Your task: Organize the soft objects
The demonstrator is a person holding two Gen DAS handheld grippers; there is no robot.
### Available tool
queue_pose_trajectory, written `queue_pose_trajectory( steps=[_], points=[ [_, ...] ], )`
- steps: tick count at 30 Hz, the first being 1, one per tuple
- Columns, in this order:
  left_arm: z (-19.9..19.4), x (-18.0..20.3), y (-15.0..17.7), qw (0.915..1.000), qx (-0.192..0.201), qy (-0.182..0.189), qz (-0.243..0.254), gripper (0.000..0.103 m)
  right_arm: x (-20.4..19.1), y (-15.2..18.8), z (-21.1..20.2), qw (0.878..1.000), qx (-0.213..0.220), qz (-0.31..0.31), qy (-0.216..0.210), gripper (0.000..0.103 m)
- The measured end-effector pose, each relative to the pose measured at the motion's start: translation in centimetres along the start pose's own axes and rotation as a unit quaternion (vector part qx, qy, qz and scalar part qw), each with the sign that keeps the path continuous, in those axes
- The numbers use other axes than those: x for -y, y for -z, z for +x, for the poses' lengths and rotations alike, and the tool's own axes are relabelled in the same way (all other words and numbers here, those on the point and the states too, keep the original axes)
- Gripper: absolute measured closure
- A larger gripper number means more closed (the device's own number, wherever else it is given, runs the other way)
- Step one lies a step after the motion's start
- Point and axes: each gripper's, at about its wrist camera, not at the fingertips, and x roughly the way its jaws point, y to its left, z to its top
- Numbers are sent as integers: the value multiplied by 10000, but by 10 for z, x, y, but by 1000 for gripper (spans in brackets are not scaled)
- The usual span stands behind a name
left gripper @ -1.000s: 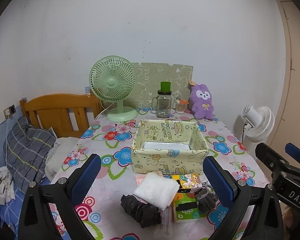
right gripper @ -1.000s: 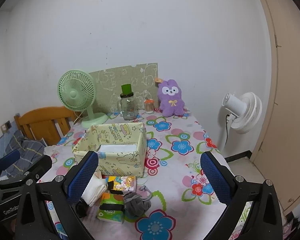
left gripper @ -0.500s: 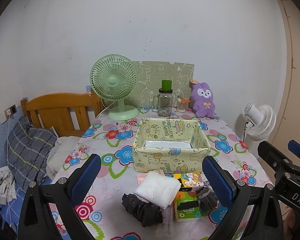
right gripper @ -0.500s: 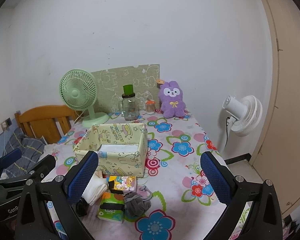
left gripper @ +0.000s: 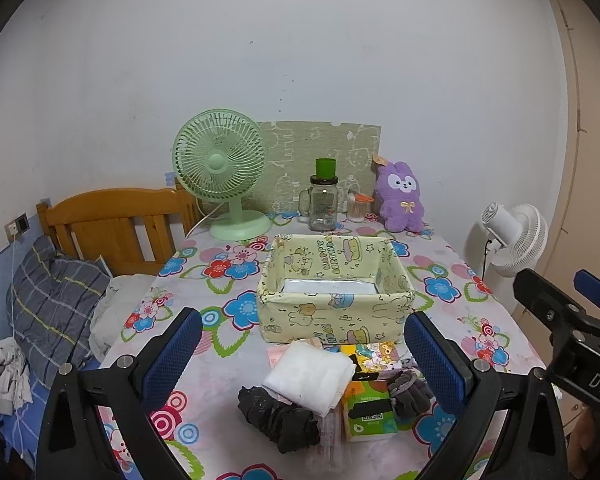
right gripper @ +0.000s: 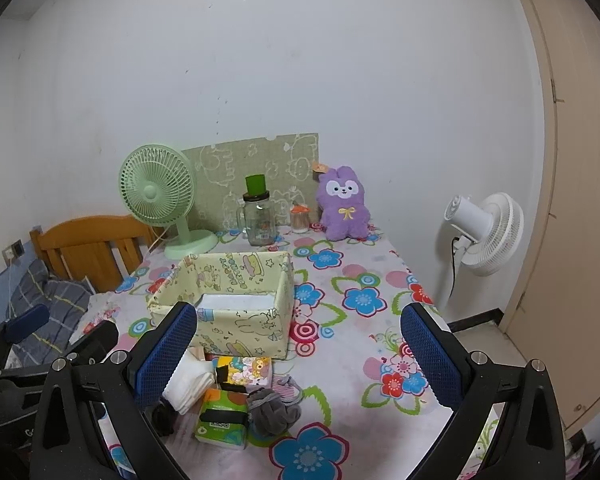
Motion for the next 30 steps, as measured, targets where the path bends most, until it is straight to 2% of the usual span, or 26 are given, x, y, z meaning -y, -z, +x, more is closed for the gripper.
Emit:
queue_pose_trajectory(
  steps=[30],
  points=[
    [-1,7,1,10000,-24,56,-10,4,-7,2,-3,9999,57,-23,-120,3]
  ],
)
